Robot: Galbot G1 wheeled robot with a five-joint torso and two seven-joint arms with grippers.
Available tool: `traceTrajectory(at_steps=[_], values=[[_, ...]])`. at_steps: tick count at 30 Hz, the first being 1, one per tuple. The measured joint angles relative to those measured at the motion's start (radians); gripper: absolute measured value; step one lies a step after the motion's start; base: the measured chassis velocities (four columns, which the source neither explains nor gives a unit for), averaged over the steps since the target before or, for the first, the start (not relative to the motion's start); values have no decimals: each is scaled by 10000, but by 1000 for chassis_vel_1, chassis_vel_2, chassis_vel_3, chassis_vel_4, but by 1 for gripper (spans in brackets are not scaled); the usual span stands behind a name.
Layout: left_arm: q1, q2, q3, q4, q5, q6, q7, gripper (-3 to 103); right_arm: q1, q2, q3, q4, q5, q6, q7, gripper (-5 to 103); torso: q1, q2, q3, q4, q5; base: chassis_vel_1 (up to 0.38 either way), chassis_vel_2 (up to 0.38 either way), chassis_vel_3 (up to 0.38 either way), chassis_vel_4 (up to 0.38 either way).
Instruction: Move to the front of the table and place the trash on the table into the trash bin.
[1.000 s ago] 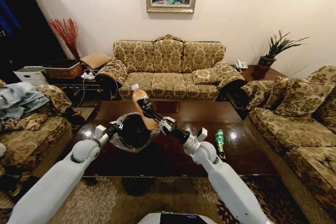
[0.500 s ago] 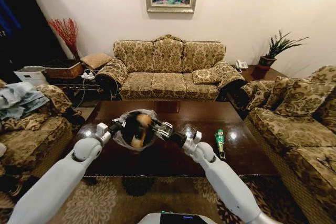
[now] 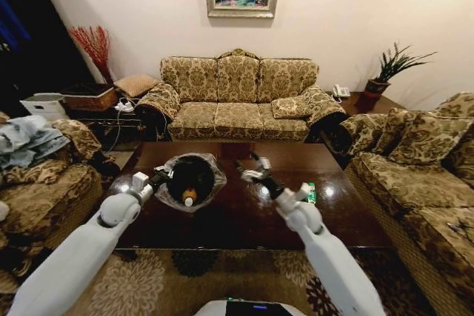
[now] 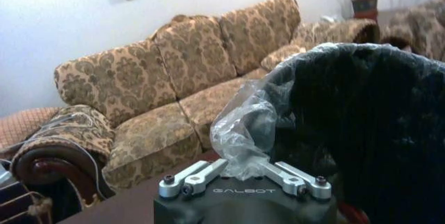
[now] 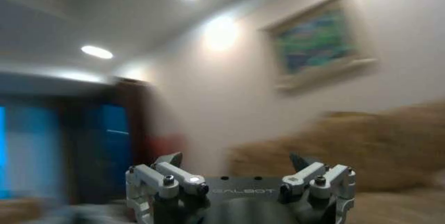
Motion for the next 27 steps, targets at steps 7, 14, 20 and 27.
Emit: traceTrajectory(at_steps=[7,14,20,27], values=[[200,1629,-314,-747,-1076,1495,162,0,-1854,618,1517,342,-2205,-705,2840,100,-4,1,-1,0,6,0,0,0,0],[-116,2196,-320,-854,-2731,2542,-441,0,-2038,1365,2263,-804,-3429,-493,3631,100,-3,0,0,1,3,0,0,0,0],[-470,1864,-183,-512,-3846,3142,-1177,0,-1539,1684,2582,-2435,-3788,-405,4188,100,-1,0,0,0,-1,0,0,0,0],[-462,1592,-204,-319,-3526,3015,-1121,0,-739,1742,2637,-3943,-3957,-478,4822,100,0,-2,1,1,1,0,0,0,0]])
